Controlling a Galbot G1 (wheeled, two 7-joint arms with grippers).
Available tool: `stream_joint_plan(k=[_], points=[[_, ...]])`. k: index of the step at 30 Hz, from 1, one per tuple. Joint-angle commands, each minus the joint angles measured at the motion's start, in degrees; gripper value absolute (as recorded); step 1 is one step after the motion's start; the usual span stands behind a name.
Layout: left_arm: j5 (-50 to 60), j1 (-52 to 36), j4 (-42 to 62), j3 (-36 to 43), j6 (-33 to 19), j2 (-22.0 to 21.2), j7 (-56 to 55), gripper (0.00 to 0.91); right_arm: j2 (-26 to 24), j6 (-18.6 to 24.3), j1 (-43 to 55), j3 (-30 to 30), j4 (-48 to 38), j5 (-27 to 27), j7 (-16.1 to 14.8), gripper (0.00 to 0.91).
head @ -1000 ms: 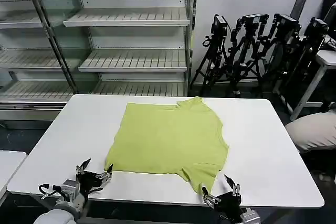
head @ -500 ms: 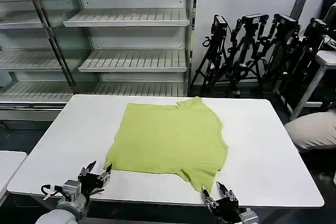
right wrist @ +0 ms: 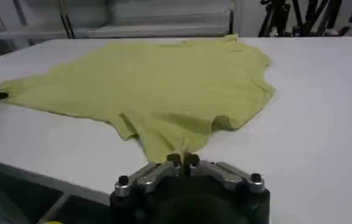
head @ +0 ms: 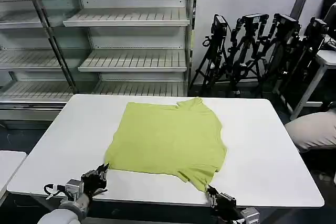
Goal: Fold and organize the clothes.
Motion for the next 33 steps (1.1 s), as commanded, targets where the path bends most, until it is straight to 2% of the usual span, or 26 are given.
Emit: stream_joint_plan(k=[1,7,15,24,33], points=[[-1.07,-2.28,-0.94,-0.06,0.0,0.04,-0.04,0.01,0.08,0.49,2.41,2.43,1.21,1.85,-0.96,0.0],[-3.26,-8.29,1.21,0.86,0.02,-0.44,-0.35,0.01,-0.01,-2.37,13.24,3.36,-2.61,4.95,-0.3,0.0],[-6.03,-18.65,9.12,3.65,0.09,-2.96,-1.6,0.01,1.73,-3.23,27.62,-2.9,-14.57,3.57,-0.97,0.0],[-6.17,-24.78,15.81,5.67,0.07,-5.76,-1.89,0.01,3.26,-2.18,35.77,-5.45,-23.12,0.91,-2.43,0.0],[-5.93,-28.1,21.54,5.91,0.03,-6.6,-1.65,0.01,4.12,-0.28,37.64,-7.29,-27.69,-0.66,-4.83,0.0]])
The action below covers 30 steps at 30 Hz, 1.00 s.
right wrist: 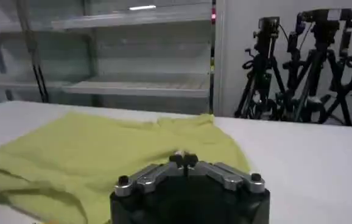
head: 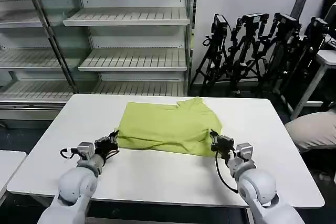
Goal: Fold and organize the clothes.
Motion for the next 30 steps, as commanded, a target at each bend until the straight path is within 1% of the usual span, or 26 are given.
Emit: stream_joint_plan(k=[1,2,3,4,5,6,10,12,16,19,23,27,28,29,30], points=[[-0.43,-4.3,5.41,0.49,-0.06,-0.71,0.0,0.01,0.22,0.39,3.94,-0.94,-4.16,-0.38,-0.67,0.0],[-0.36,-4.59,5.62,0.54,-0.06,-0.71,0.04,0.01,0.25,0.45,3.93,-1.05,-4.38,-0.57,-0.75,0.0],[-0.25,-4.97,6.09,0.72,-0.07,-0.68,0.15,0.03,0.29,0.54,3.9,-1.27,-4.55,-0.72,-0.85,0.0],[-0.06,-5.27,6.58,0.89,-0.07,-0.62,0.29,0.474,0.34,0.56,3.87,-1.36,-4.65,-0.75,-0.88,0.0],[0.06,-5.46,6.83,1.05,-0.07,-0.58,0.35,0.907,0.35,0.55,3.85,-1.42,-4.71,-0.79,-0.91,0.101],[0.3,-5.76,7.31,1.27,-0.07,-0.49,0.55,0.907,0.44,0.58,3.8,-1.5,-4.88,-0.84,-0.96,0.907],[2.88,-6.61,9.26,2.02,-0.08,-0.36,1.0,0.907,1.08,-0.05,3.9,-1.93,-6.08,-2.87,-0.43,0.907],[3.56,-6.55,9.73,2.09,-0.08,-0.27,1.02,0.907,1.64,0.04,4.13,-1.9,-6.99,-2.79,0.22,0.907],[3.57,-5.06,7.95,1.6,-0.08,0.77,1.19,0.907,1.98,0.08,3.98,-1.13,-6.7,-2.71,0.51,0.907],[3.48,-2.9,4.57,0.73,-0.06,2.43,1.18,0.907,0.87,-0.51,1.55,0.01,-3.71,-2.19,0.82,0.907],[3.58,2.6,-1.2,-0.14,-0.04,5.09,2.31,0.907,-1.26,-1.56,-6.91,2.51,3.04,-1.48,1.73,0.907],[6.77,5.44,-1.23,0.63,0.02,6.38,2.83,0.907,-1.91,-2.59,-11.49,3.87,6.46,-2.65,2.64,0.907],[6.59,5.44,-0.8,0.54,0.04,6.43,2.66,0.907,-1.9,-3.19,-11.83,4.31,6.54,-2.75,2.83,0.383],[6.24,5.23,-0.23,0.16,0.04,6.38,2.63,0.907,-1.94,-3.87,-12.22,4.74,6.37,-2.78,2.89,0.0],[6.24,5.11,0.05,0.07,0.04,6.39,2.7,0.544,-1.94,-4.03,-12.34,4.81,6.21,-2.72,3.01,0.0]])
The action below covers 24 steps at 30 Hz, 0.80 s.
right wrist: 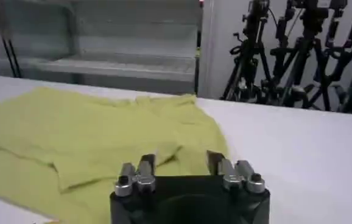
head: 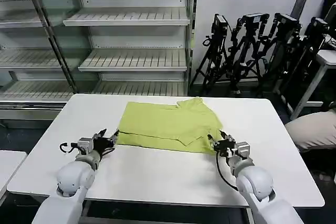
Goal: Fold and organize the clothes.
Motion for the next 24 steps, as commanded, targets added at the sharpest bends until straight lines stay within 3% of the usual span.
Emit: stream_joint_plan(k=[1,2,3,6,7,9,24], points=[[1.01,3.66,-1.62,-0.2,0.02,1.95,0.71,0.302,-0.75,-1.43,-4.96,1.74,3.37,-0.42,0.53,0.0],[0.61,3.47,-1.14,-0.13,0.02,2.01,1.55,0.181,-0.83,-1.46,-5.18,1.7,3.48,-0.19,0.6,0.0],[0.66,3.29,-0.65,0.2,0.04,2.07,1.5,0.121,-0.85,-1.47,-5.32,1.57,3.63,-0.14,0.87,0.0],[0.68,2.68,0.46,0.54,0.05,1.44,0.74,0.101,-0.54,-2.03,-5.55,1.56,4.2,0.47,1.05,0.0],[0.72,2.52,0.59,0.5,0.06,1.13,0.74,0.04,-0.49,-2.05,-5.52,1.56,4.15,0.45,1.03,0.0],[0.71,2.4,0.68,0.57,0.06,0.94,0.95,0.01,-0.48,-2.16,-5.4,1.4,3.8,0.57,1.05,0.0],[3.91,3.43,-0.6,1.57,0.08,0.12,4.17,0.0,-0.61,-2.47,-6.17,1.91,4.34,2.3,0.21,0.0]])
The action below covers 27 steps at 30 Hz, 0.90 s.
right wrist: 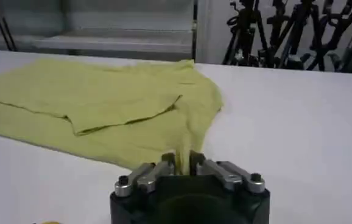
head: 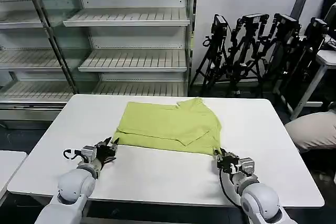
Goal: Fold and organize the clothes.
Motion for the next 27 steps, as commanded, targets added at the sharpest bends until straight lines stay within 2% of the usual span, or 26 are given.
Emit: stream_joint_plan(k=[1,3,11,15,21,23,24,25,27], points=[[0.98,2.34,-2.6,-0.04,0.23,0.01,0.88,0.0,0.06,-0.4,-1.81,0.4,1.49,0.45,0.16,0.0],[0.64,5.45,-5.94,-0.7,0.24,0.11,0.07,0.0,-0.44,0.12,-4.31,1.66,3.85,-0.81,-0.45,0.0],[2.12,26.89,-23.78,-5.41,0.22,-0.76,-0.42,0.01,-2.94,2.15,-18.73,10.43,13.5,-3.03,-3.52,0.0],[2.42,31.69,-28.34,-7.51,0.15,-1.64,-0.49,0.01,-2.53,3.68,-23.2,12.26,16.04,-6.22,-4.24,0.0],[2.71,35.56,-29.63,-9.3,0.14,-1.48,-1.49,0.02,-1.86,4.63,-29.04,12.57,19.76,-9.41,-4.04,0.0],[2.48,36.11,-29.92,-10.05,0.14,-0.95,-1.56,0.232,-1.69,4.2,-30.01,13.1,20.48,-9.1,-3.75,0.0],[2.43,36.26,-30.22,-10.31,0.15,-0.61,-1.67,0.907,-1.66,4.16,-30.69,13.12,20.81,-8.98,-3.52,0.0],[2.37,36.34,-30.42,-10.42,0.15,-0.35,-1.74,0.907,-1.69,4.21,-32.23,13.0,21.24,-9.15,-3.09,0.907],[2.54,36.44,-30.96,-10.55,0.19,0.07,-1.71,0.907,-1.84,4.35,-34.56,13.1,22.0,-10.68,-3.14,0.907]])
